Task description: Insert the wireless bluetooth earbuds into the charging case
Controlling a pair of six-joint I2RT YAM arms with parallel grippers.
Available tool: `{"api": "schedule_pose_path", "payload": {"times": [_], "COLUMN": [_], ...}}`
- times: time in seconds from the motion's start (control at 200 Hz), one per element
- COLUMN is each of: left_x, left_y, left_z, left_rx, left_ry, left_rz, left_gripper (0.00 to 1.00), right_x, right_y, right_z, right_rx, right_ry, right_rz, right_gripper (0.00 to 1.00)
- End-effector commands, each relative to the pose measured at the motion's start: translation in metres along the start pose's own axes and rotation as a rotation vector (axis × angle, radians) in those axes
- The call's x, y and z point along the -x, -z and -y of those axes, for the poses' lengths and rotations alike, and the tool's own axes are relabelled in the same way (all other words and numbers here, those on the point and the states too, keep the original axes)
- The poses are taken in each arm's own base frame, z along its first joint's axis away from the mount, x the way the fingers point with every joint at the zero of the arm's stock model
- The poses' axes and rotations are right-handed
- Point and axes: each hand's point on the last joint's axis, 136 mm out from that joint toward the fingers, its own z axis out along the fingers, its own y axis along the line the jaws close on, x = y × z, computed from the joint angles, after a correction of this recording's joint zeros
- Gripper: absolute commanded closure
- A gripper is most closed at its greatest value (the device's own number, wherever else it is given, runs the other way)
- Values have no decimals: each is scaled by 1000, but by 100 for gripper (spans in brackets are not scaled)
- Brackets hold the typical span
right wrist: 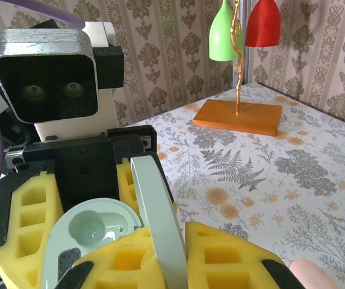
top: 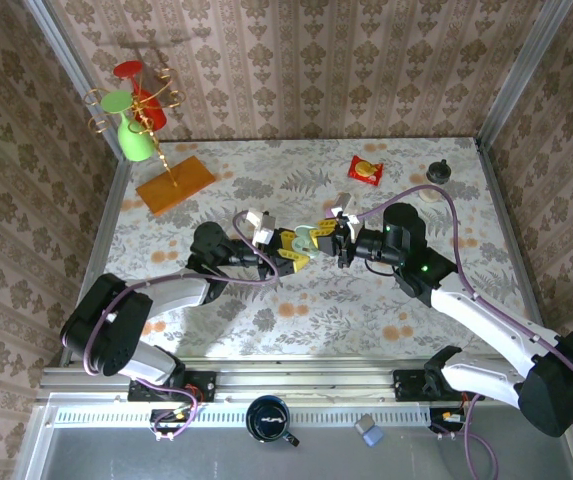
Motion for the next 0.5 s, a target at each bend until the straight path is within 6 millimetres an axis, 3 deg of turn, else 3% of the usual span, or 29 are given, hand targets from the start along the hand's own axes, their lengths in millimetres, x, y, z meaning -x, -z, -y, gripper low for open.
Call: {"api": "schedule_pose_path", "payload": {"times": [0.0, 0.03, 0.08, 0.185, 0.375, 0.495], "left_x": [14, 13, 12, 13, 13, 12], "left_y": [-1, -1, -1, 2, 11, 18], "left_z": [-1, -2, -3, -8, -21, -27], "left_rx": [0, 2, 8, 33, 114, 160], "left_ry": [-52, -52, -56, -65, -90, -111], "left_rz": [30, 28, 29, 36, 61, 71], "left_gripper": [68, 68, 68, 68, 68, 68], "right_x": [12, 14, 19, 29, 43, 43], "right_y": [4, 5, 8, 16, 38, 54], "right_z": [-3, -3, -3, -7, -8, 10], "right_rx": [-6, -10, -16, -21, -53, -133], "right_ry": [8, 4, -4, -16, -46, -130], "right_rz": [28, 34, 47, 78, 155, 220], "right_gripper": [93, 86, 66, 46, 35, 34]}}
